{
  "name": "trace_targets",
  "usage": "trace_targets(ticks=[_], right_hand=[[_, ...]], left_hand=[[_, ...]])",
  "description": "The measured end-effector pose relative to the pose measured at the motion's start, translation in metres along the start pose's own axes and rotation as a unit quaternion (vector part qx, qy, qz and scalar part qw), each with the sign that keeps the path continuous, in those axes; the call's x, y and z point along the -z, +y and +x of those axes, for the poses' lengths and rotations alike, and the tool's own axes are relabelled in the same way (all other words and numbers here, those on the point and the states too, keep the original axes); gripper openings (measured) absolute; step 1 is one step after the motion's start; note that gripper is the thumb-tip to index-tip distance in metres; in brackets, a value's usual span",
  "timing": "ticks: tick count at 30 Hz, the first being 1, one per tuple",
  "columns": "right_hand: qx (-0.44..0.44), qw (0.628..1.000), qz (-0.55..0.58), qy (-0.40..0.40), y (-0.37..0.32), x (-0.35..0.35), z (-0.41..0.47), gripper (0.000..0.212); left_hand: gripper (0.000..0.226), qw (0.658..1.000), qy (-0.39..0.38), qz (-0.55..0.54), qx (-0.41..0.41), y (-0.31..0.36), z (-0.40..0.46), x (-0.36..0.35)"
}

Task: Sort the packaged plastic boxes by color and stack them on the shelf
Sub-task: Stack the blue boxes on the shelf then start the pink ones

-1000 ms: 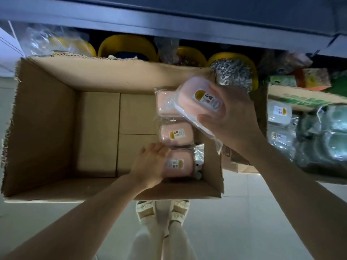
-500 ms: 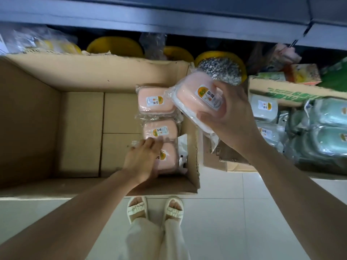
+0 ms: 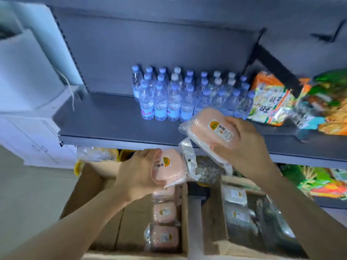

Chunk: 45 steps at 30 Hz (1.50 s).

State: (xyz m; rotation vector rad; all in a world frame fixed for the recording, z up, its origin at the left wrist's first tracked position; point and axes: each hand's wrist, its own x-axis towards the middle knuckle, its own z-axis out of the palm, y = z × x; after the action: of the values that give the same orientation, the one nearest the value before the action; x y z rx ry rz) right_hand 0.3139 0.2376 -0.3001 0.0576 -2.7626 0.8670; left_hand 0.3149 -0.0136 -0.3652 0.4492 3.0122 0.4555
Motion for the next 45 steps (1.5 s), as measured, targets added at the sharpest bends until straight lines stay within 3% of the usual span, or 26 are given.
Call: trace_targets(ticks=[8, 15, 19, 27, 37, 39, 43, 45], right_hand=[[0.053, 0.993, -0.026, 0.101, -0.09, 0.103, 0.052, 0.07], [0.055, 0.981, -0.048, 0.18, -0.134, 0.167, 0.095, 0.069], [0.047, 0.976, -0.05, 0.208, -0.144, 0.187, 0.122, 0.066], [0.063, 0.978, -0.038, 0.193, -0.136, 0.201, 0.198, 0.065], [0.107, 0.987, -0.01, 0.116, -0.091, 0.197, 0.324, 0.066], [0.124, 0.988, 0.003, 0.096, -0.089, 0.192, 0.343, 0.066], [0.159, 0.985, 0.038, 0.059, -0.101, 0.18, 0.366, 0.061], [0.181, 0.981, 0.062, 0.032, -0.113, 0.172, 0.373, 0.058]], left_hand=[[0.079, 0.991, 0.113, 0.019, -0.063, 0.027, 0.028, 0.162], [0.072, 0.982, 0.161, 0.013, -0.101, 0.032, 0.068, 0.271], [0.08, 0.978, 0.172, 0.006, -0.116, 0.034, 0.106, 0.31], [0.07, 0.989, 0.111, 0.031, -0.087, 0.032, 0.208, 0.337], [0.068, 0.993, 0.066, -0.087, -0.045, 0.038, 0.318, 0.322], [0.077, 0.99, 0.074, -0.111, -0.04, 0.036, 0.327, 0.318], [0.118, 0.977, 0.137, -0.162, -0.011, 0.025, 0.328, 0.31], [0.122, 0.966, 0.184, -0.18, 0.027, 0.019, 0.32, 0.307]])
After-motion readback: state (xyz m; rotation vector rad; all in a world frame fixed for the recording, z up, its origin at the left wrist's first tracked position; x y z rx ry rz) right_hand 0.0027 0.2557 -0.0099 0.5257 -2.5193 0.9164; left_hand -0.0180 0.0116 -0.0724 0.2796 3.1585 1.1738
